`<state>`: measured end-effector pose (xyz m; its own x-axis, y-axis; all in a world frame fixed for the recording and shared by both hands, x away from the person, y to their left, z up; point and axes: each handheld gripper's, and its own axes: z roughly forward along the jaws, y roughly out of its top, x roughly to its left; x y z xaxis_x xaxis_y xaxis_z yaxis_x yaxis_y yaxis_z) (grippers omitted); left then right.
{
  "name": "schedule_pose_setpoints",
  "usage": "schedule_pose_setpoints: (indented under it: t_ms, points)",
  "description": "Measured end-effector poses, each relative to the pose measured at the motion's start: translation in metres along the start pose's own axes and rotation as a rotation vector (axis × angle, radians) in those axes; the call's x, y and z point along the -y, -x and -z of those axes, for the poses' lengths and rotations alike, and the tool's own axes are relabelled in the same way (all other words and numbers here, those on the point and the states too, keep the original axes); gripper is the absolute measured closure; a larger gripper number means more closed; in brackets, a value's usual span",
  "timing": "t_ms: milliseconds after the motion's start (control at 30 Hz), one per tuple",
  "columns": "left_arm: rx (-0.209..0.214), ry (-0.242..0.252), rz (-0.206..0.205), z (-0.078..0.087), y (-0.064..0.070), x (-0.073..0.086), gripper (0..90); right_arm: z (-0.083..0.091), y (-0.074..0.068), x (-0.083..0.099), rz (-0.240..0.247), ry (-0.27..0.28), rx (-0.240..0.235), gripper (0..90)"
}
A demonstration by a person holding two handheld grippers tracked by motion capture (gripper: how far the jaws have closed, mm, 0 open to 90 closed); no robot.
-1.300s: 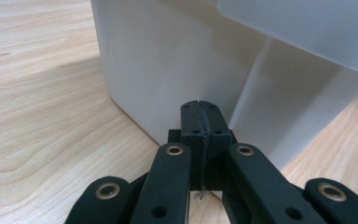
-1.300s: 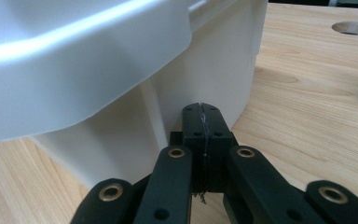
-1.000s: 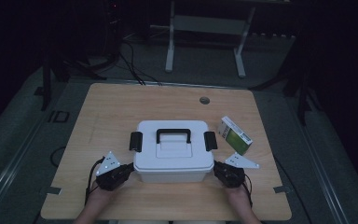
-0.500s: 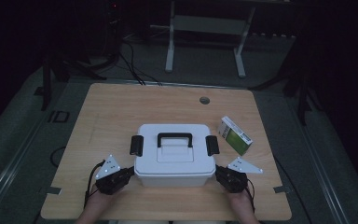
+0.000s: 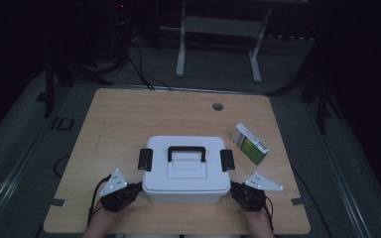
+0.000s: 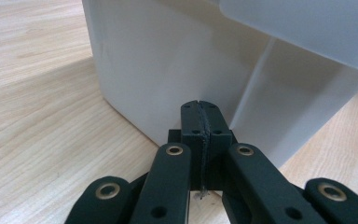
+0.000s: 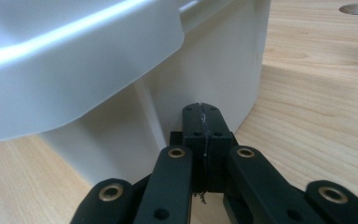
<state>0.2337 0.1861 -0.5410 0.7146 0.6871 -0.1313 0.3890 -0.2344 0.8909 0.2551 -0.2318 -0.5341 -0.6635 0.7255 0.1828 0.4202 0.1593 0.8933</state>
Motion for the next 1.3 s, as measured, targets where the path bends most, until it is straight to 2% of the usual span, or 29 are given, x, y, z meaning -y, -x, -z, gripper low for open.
schedule_pose_setpoints:
  t_ms: [133, 200, 333, 567, 700, 800, 833, 933, 1033, 1067, 1167, 1200, 1233, 1267, 1300]
  points:
    - [-0.004, -0.001, 0.001, 0.001, 0.001, 0.001, 89.8, 0.001, -0.001, 0.001, -0.004, 0.001, -0.002, 90.0]
    - [0.001, 0.003, 0.016, 0.001, 0.001, 0.001, 89.8, 0.001, -0.001, 0.001, -0.001, 0.0, -0.003, 90.0]
    - [0.008, 0.007, 0.022, 0.002, 0.0, 0.002, 89.8, -0.001, -0.001, 0.001, -0.011, 0.003, -0.006, 90.0]
    - [0.002, 0.004, 0.01, 0.003, -0.001, 0.002, 89.7, -0.005, 0.0, 0.0, -0.005, -0.001, -0.001, 90.0]
    - [0.0, 0.011, 0.025, 0.004, -0.005, 0.003, 89.7, -0.008, -0.001, -0.002, -0.007, -0.006, -0.004, 90.0]
    - [-0.001, 0.011, 0.02, 0.005, -0.006, 0.003, 89.6, -0.01, -0.001, -0.003, 0.0, -0.003, -0.006, 90.0]
    - [-0.004, 0.012, 0.009, 0.005, -0.006, 0.003, 89.6, -0.011, -0.001, -0.003, -0.004, -0.004, -0.009, 90.0]
    - [-0.019, 0.008, 0.013, 0.005, -0.006, 0.003, 88.7, -0.011, -0.001, -0.004, -0.001, -0.008, -0.01, 90.0]
    - [-0.022, 0.002, 0.034, 0.005, -0.01, 0.002, 78.7, -0.01, 0.002, -0.003, -0.007, -0.002, -0.021, 89.1]
    - [-0.024, -0.004, 0.043, 0.005, -0.012, 0.002, 78.5, -0.01, 0.002, -0.003, -0.006, 0.005, -0.019, 86.6]
    - [-0.022, -0.023, 0.052, 0.005, -0.016, 0.003, 73.9, -0.01, 0.007, -0.001, 0.012, 0.012, 0.025, 81.2]
    - [-0.025, -0.028, 0.057, 0.005, -0.018, 0.003, 69.3, -0.009, 0.01, -0.001, 0.014, 0.011, 0.036, 77.0]
    - [-0.025, -0.028, 0.057, 0.005, -0.018, 0.003, 67.9, -0.009, 0.01, -0.001, 0.014, 0.011, 0.036, 77.0]
    - [-0.026, -0.038, 0.068, 0.007, -0.021, 0.003, 64.9, -0.006, 0.018, 0.0, 0.009, 0.015, 0.064, 67.7]
    - [-0.026, -0.038, 0.068, 0.007, -0.021, 0.003, 61.7, -0.006, 0.018, 0.0, 0.009, 0.015, 0.064, 67.7]
